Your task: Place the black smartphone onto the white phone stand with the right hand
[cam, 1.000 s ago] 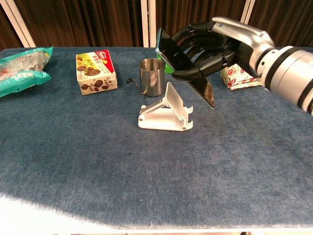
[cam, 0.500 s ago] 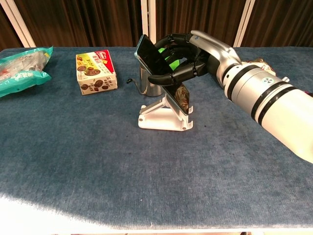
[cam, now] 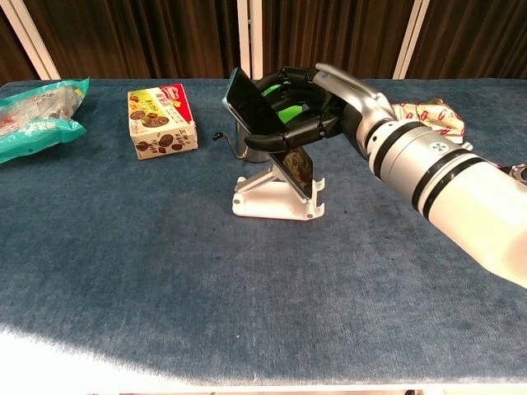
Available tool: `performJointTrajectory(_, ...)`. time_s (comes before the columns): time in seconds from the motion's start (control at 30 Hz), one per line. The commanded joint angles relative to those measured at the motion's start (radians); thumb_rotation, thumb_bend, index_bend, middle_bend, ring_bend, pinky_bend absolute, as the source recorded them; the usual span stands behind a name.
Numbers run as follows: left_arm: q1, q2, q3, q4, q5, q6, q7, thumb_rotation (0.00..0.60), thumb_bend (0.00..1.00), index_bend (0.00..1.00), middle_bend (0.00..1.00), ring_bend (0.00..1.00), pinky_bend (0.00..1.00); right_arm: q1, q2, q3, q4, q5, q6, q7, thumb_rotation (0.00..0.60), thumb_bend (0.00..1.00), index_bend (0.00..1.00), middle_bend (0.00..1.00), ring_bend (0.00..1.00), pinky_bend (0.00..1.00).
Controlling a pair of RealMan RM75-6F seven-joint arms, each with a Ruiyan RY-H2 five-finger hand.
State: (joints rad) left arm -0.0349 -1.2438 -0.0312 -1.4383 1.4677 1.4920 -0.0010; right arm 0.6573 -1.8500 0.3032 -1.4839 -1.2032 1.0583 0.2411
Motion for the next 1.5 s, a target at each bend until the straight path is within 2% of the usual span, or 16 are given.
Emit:
performJointTrajectory(0.03,0.0,-0.001,0.0,0.001,0.0,0.0,-0.001,0.6,0.12,0.14,0.07,0.01,0.0,-0.003,-0.002,-0.004,0.005,-0.004,-0.003,0.009,0.6,0.43,0.43,0.33,0.2,0.29)
performJointTrajectory(0.17,-0.002,-0.003,0.0,0.004,0.002,-0.001,-0.003,0.6,0.12,0.14,0.07,0.01,0.0,-0.009,-0.005,-0.012,0.01,-0.013,-0.003,0.022,0.6,0.43,0.4,0.32,0.18,0.29)
performJointTrajectory(0.5,-0.001,-0.008,0.001,0.012,0.002,0.0,-0.012,0.6,0.12,0.14,0.07,0.01,0.0,-0.018,-0.009,-0.02,0.022,-0.029,-0.005,0.054,0.6,0.43,0.25,0.3,0.12,0.22)
performJointTrajectory(0.77,-0.001,-0.01,0.001,0.016,0.003,0.0,-0.017,0.6,0.12,0.14,0.07,0.01,0.0,-0.027,-0.004,-0.02,0.024,-0.057,0.009,0.081,0.6,0.43,0.23,0.27,0.11,0.21)
performJointTrajectory(0.9,-0.002,-0.006,0.001,0.014,0.005,-0.001,-0.015,0.6,0.12,0.14,0.07,0.01,0.0,-0.036,0.038,-0.03,0.008,-0.099,0.033,0.065,0.6,0.43,0.23,0.27,0.1,0.21)
performJointTrajectory(1.03,-0.001,0.001,0.001,0.013,-0.001,-0.004,-0.018,0.6,0.12,0.14,0.07,0.01,0.0,-0.055,0.15,-0.059,-0.024,-0.147,0.062,-0.067,0.6,0.43,0.23,0.27,0.1,0.21)
performJointTrajectory(1.13,0.0,0.003,-0.001,0.013,-0.004,-0.003,-0.022,0.6,0.12,0.14,0.07,0.01,0.0,-0.079,0.295,-0.083,-0.095,-0.135,0.057,-0.231,0.6,0.43,0.2,0.27,0.1,0.21)
performJointTrajectory(1.27,0.001,0.006,-0.003,0.014,-0.004,0.0,-0.024,0.6,0.12,0.14,0.07,0.01,0.0,-0.152,0.454,-0.11,-0.188,-0.129,0.143,-0.395,0.6,0.43,0.17,0.24,0.1,0.21)
performJointTrajectory(1.37,0.004,0.009,-0.003,0.015,-0.006,0.004,-0.027,0.6,0.12,0.14,0.07,0.01,0.0,-0.225,0.578,-0.143,-0.258,-0.132,0.208,-0.441,0.6,0.43,0.12,0.19,0.05,0.15)
performJointTrajectory(1.5,0.008,0.014,-0.003,0.013,-0.006,0.01,-0.029,0.6,0.12,0.14,0.07,0.01,0.0,-0.32,0.701,-0.189,-0.304,-0.152,0.284,-0.392,0.6,0.42,0.07,0.12,0.0,0.07)
